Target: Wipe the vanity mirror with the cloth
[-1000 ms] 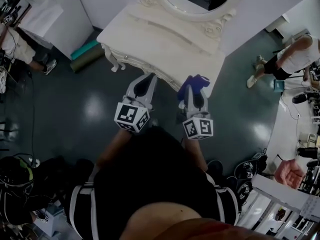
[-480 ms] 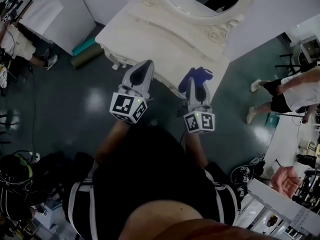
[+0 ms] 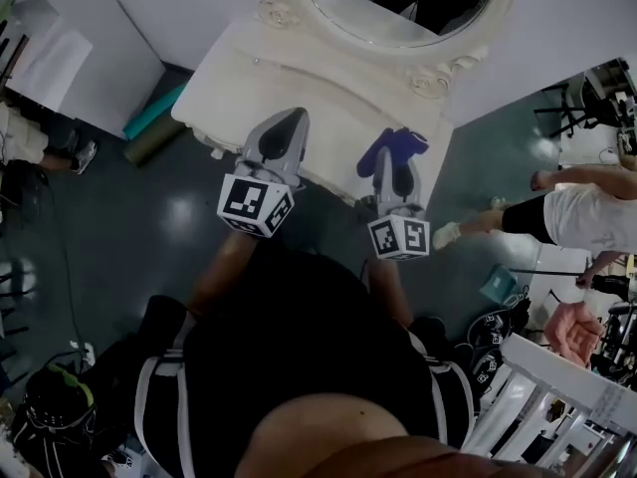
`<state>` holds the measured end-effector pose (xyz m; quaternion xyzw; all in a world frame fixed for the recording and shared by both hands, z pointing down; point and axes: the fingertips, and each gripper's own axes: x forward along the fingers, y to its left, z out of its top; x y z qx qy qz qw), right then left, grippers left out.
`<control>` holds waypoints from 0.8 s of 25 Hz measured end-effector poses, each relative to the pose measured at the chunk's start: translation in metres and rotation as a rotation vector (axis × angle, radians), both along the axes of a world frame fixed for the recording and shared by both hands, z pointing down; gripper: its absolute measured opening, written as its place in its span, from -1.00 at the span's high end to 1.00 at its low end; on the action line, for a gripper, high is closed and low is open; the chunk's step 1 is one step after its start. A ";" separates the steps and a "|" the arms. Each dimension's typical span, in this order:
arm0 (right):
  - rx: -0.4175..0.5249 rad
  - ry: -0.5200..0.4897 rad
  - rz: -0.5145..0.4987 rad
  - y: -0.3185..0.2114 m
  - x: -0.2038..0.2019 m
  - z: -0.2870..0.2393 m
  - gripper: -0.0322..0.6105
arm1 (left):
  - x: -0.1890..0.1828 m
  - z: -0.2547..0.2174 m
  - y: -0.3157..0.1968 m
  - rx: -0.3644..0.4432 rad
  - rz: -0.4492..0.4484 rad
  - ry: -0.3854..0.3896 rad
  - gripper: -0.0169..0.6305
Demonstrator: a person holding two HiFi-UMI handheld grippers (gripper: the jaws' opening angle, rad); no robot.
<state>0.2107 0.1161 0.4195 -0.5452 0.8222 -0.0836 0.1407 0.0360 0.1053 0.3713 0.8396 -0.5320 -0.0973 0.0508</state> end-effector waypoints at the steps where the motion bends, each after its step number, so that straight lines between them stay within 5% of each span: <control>1: 0.002 0.003 0.013 -0.009 -0.007 -0.001 0.66 | -0.007 -0.001 -0.010 0.001 0.013 -0.002 0.91; 20: -0.004 0.011 0.257 -0.123 -0.033 -0.017 0.66 | -0.033 -0.007 -0.154 -0.040 0.253 0.031 0.91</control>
